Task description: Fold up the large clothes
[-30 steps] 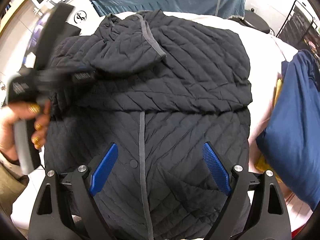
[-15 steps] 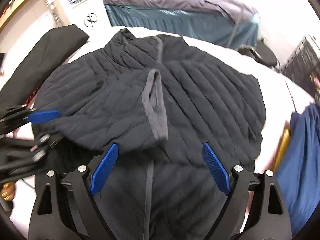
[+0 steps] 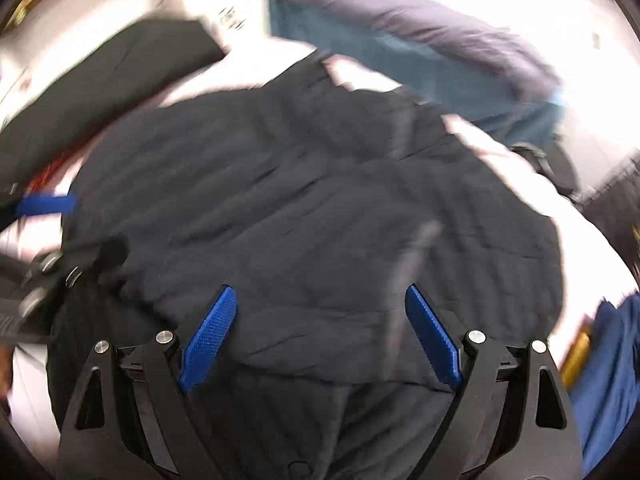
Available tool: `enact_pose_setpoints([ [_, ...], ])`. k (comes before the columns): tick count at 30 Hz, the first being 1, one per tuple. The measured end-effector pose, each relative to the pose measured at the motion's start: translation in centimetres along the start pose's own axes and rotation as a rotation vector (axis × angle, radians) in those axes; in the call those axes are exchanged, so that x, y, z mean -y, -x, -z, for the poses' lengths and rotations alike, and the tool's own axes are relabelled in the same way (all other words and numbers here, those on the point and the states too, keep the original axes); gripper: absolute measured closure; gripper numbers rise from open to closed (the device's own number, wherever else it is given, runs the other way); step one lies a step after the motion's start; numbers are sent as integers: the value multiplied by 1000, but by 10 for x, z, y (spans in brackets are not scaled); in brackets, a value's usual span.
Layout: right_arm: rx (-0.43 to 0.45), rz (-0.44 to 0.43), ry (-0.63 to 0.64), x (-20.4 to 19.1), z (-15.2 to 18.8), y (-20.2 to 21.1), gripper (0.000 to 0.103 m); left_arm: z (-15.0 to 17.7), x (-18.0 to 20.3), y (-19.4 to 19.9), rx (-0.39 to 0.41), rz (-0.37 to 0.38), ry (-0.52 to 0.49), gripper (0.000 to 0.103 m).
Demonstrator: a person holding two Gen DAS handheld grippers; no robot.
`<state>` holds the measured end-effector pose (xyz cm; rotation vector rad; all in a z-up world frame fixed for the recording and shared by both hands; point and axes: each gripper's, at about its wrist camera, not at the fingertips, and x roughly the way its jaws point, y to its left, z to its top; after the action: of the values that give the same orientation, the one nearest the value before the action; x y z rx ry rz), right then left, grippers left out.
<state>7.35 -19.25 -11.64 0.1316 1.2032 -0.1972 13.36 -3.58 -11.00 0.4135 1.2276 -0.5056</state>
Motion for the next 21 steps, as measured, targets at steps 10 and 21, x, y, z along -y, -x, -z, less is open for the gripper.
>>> enact_pose_setpoints([
  [10,-159,-53,-53,21,1,-73,11,-13,8,-75,-162,-95,-39,5],
  [21,-74,-95,-143,37,17,-21,11,2,6,-27,-59,-35,-22,6],
])
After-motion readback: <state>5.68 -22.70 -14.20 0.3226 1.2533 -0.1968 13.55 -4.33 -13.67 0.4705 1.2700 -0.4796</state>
